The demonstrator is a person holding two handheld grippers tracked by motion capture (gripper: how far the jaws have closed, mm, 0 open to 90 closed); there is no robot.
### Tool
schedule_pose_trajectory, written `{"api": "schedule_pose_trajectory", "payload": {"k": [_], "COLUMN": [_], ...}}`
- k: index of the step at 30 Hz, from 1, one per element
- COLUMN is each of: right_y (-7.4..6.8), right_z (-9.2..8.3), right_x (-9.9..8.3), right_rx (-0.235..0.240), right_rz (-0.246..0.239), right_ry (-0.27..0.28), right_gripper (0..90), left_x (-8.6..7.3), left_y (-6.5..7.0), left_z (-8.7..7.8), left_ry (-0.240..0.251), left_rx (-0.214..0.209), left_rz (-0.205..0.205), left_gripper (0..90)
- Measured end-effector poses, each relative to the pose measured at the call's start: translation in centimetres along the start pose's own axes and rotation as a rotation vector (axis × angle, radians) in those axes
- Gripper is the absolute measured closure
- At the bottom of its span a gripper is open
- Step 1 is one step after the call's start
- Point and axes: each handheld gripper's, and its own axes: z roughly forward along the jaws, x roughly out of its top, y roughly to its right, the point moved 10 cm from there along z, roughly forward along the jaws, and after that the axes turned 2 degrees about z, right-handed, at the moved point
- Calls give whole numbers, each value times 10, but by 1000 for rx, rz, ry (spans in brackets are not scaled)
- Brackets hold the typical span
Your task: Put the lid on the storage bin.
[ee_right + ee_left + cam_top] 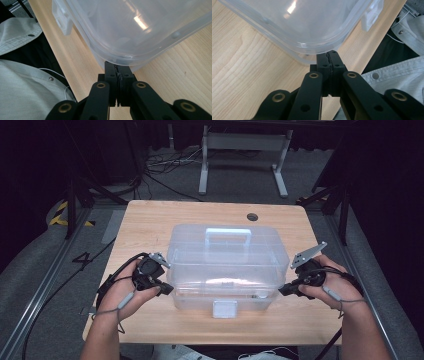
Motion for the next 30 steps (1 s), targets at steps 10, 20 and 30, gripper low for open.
{"api": "schedule_pose_trajectory", "payload": {"k": [10,20,30], "right_y": [0,1,1], "right_z": [4,8,11], "right_x": [-2,-6,-11], "right_rx": [7,4,2], "right_rz": [-4,-10,-16], "right_ry": [-26,-61,-99], "right_gripper": [877,877,877], "left_x": [-2,-6,-10], "left_y": [1,1,0], "left_z": [3,7,12], "left_ry": [-31,-72,-120], "left_rx": [5,-1,3], "left_rz": [12,24,40], "left_gripper": [896,895,894]}}
